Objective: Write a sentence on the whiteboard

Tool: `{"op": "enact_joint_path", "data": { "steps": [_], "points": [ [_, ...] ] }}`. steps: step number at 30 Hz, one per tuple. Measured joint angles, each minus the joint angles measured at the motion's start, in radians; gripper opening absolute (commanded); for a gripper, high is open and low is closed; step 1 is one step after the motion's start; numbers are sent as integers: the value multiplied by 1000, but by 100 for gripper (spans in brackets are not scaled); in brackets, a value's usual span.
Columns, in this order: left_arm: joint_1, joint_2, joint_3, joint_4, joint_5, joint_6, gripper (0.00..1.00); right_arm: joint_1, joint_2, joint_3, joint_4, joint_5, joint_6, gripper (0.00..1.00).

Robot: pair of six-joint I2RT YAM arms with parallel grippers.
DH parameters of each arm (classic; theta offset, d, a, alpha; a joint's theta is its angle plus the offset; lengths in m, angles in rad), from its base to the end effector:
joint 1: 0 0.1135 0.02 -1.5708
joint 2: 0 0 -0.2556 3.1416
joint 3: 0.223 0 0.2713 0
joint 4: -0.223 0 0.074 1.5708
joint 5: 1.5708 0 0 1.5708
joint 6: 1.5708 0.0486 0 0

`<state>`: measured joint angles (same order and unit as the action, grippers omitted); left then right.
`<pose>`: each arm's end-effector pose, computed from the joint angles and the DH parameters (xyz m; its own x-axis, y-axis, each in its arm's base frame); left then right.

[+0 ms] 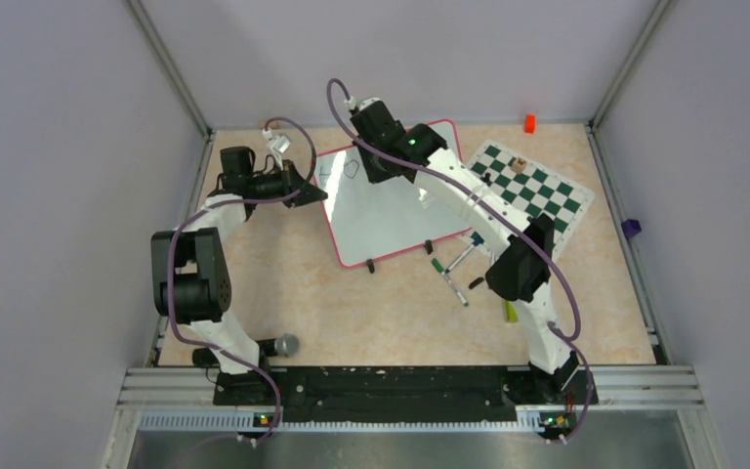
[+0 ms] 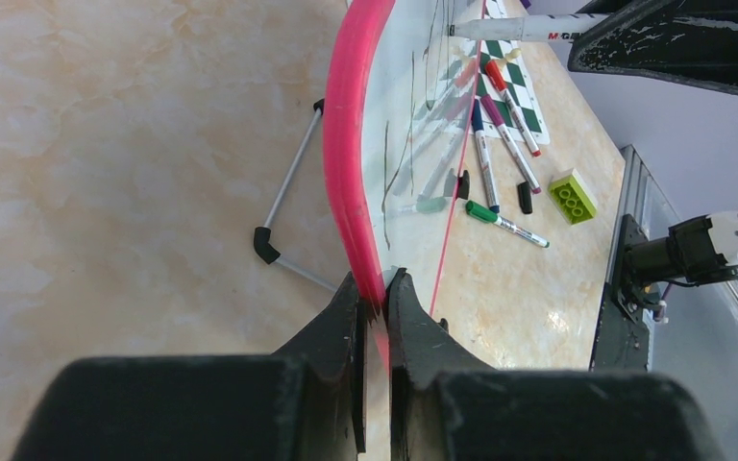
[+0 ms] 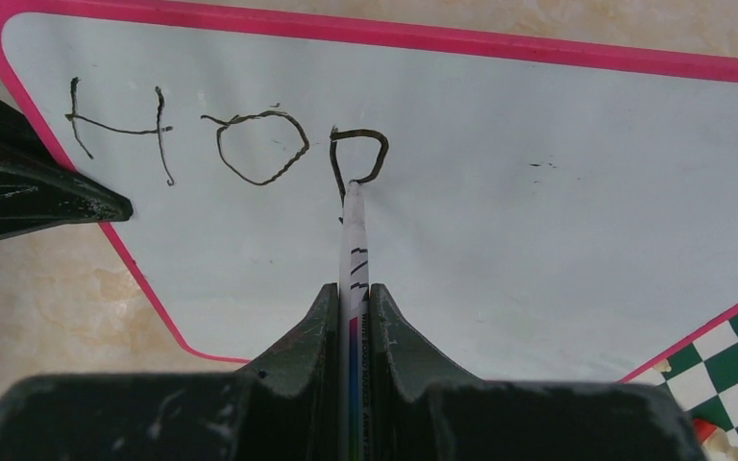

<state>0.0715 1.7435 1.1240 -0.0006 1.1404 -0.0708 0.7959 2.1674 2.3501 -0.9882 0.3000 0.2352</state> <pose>0.3931 -0.0161 0.2057 -0.6283 -0.0746 -0.7744 0.6651 0.4649 -0.5844 0.3575 0.3446 0.3452 -0.6164 -0.3112 -0.7233 -0.4069 0.9123 -0.0458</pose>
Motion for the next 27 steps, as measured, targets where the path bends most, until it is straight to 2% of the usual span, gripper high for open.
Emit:
{"op": "enact_joint_path", "data": {
  "steps": [16,27],
  "points": [
    [0,0,0,0,11,2,0,-3,-9,-9,24,-86,0,0],
    [0,0,0,0,14,6,0,-34,-72,-53,40,-68,0,0]
  ]
}}
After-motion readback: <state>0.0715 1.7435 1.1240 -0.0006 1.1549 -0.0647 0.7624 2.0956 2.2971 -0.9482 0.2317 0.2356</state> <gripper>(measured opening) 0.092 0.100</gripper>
